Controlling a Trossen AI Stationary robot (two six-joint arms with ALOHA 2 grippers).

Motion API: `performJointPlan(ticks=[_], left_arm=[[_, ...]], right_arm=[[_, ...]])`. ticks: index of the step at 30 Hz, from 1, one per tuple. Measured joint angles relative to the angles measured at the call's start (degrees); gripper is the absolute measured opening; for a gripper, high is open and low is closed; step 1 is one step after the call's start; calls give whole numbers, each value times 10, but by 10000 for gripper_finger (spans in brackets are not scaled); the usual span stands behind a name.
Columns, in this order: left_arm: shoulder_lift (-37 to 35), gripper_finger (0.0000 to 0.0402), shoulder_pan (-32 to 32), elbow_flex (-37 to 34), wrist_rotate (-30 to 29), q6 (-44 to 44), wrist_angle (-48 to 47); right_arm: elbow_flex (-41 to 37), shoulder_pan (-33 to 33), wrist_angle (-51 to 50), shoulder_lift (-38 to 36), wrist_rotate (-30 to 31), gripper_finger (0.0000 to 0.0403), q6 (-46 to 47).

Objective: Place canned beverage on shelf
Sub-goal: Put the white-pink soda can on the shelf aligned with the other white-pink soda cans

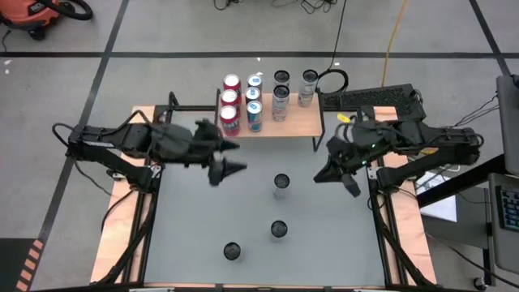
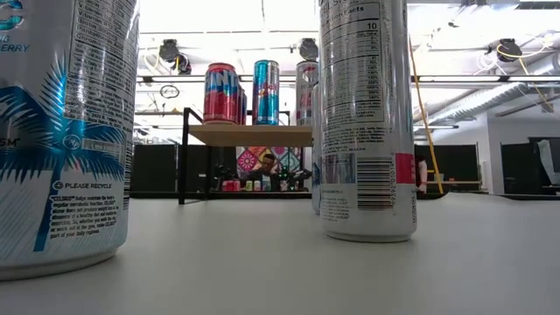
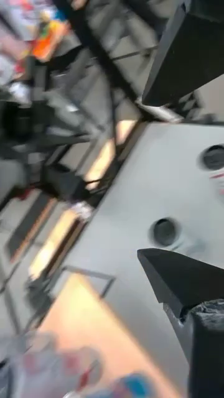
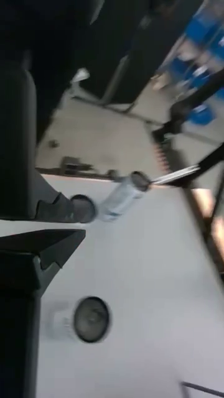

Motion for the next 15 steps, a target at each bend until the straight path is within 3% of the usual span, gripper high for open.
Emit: performJointPlan(ticks=[6,11,15], left_arm=[[9,395,-79,0,-26,-35,-49],[26,395,-134,-1,-68,-48,-66],[50,395,-167,-1,-79,-73,-73]], right_arm=[[111,86,-115,108,40,0,13],[147,143,-119,186,38,10,14],[172,169,-114,247,38,42,28]])
